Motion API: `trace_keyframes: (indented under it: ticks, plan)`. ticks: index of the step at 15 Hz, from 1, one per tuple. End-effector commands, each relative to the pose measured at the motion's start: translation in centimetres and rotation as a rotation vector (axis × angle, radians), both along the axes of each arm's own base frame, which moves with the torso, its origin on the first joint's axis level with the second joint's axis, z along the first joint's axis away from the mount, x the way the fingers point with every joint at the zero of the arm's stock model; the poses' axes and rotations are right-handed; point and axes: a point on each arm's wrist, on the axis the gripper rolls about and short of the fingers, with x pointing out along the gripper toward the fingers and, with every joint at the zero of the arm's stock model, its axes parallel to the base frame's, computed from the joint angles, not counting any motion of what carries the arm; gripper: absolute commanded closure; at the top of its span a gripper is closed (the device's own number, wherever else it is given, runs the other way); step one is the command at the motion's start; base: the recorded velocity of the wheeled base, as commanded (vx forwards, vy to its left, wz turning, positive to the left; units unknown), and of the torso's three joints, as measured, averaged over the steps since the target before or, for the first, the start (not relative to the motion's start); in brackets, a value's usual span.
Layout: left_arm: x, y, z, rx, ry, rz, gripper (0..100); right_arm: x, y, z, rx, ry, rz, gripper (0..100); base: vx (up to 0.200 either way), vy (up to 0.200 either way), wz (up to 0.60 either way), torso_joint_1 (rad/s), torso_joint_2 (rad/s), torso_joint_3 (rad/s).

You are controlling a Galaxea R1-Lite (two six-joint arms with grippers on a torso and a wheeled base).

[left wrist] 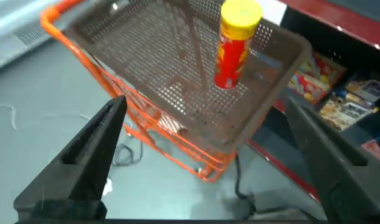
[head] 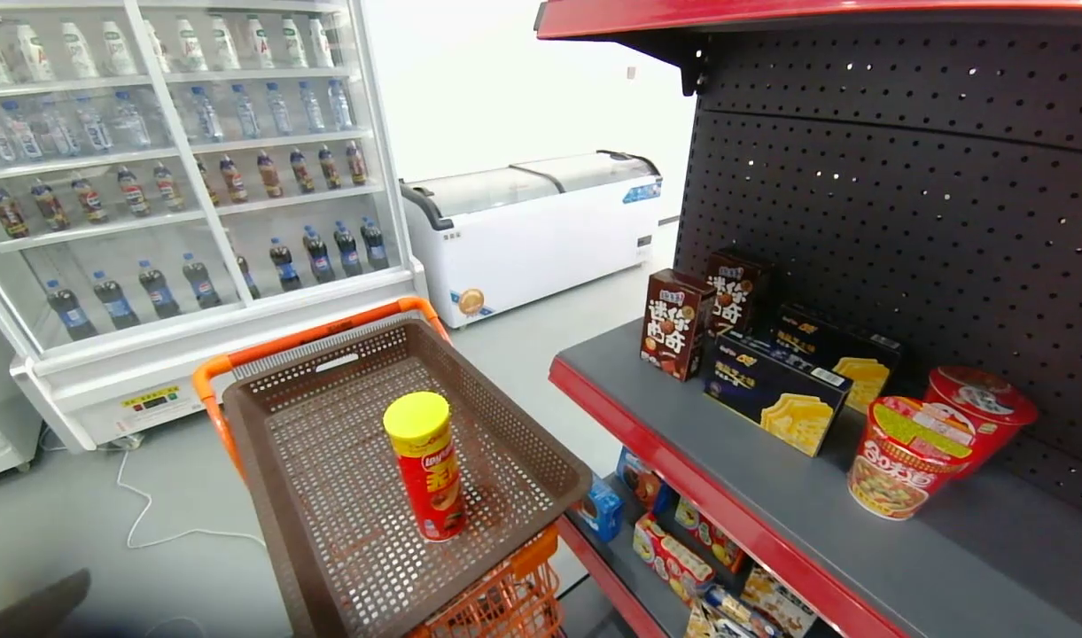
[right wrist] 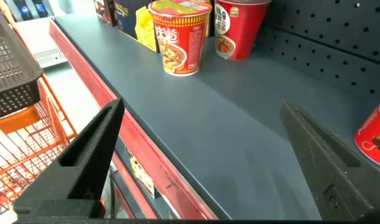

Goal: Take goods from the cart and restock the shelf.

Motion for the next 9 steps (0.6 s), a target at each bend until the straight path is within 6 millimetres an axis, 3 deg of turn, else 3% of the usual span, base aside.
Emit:
trace_keyframes:
  ticks: [1,3,5,9]
  plan:
    - [6.9,-0.3,-1.7,-0.029,0.230,-0.034,0,0.0,0.0,0.0,0.000,0.000,0.000,0,0.000,0.000,0.00,0.000,0.00,0.000]
    - [9.9,-0.4,-3.1,-0.056,0.234,-0.082,0,0.0,0.0,0.0,0.000,0.000,0.001,0,0.000,0.000,0.00,0.000,0.00,0.000]
    - [12.7,-0.9,-6.2,-0.051,0.229,-0.118,0,0.0,0.0,0.0,0.000,0.000,0.000,0,0.000,0.000,0.00,0.000,0.00,0.000]
    - [15.7,-2.1,-10.4,-0.064,0.227,-0.199,0,0.0,0.0,0.0,0.000,0.000,0.000,0,0.000,0.000,0.00,0.000,0.00,0.000]
